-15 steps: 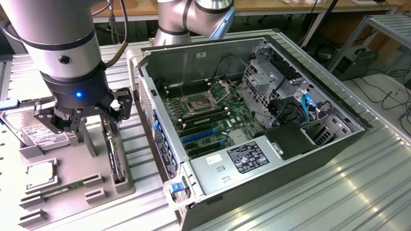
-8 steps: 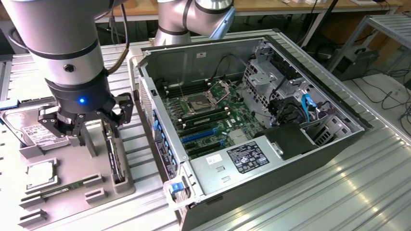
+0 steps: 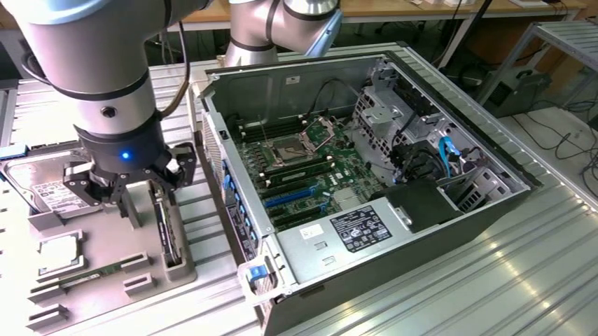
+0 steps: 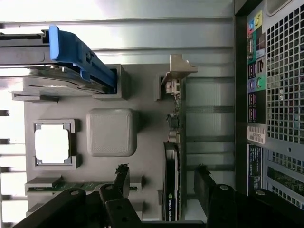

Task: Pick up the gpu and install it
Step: 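Pick up the gpu and move the gpu toward the slot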

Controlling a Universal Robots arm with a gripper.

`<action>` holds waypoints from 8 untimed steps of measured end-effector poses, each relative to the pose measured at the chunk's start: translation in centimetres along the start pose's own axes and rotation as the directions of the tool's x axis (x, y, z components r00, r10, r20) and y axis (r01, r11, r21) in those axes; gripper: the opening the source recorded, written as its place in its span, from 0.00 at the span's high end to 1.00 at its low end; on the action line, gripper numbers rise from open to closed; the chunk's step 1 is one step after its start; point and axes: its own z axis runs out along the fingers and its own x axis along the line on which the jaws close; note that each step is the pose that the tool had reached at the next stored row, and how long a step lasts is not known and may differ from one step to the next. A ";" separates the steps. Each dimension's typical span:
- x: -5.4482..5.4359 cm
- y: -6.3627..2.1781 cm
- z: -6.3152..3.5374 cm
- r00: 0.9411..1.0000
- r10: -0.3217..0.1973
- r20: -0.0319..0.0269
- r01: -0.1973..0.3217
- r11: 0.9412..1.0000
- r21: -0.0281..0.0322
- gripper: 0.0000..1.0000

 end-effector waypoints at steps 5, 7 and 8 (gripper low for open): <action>-0.1 -0.03 0.75 1.000 0.000 -0.002 0.000 1.000 0.000 0.34; -0.1 -0.04 0.98 1.000 0.000 -0.003 0.000 1.000 0.000 0.34; -0.2 -0.04 1.12 1.000 0.000 -0.003 0.000 1.000 0.000 0.34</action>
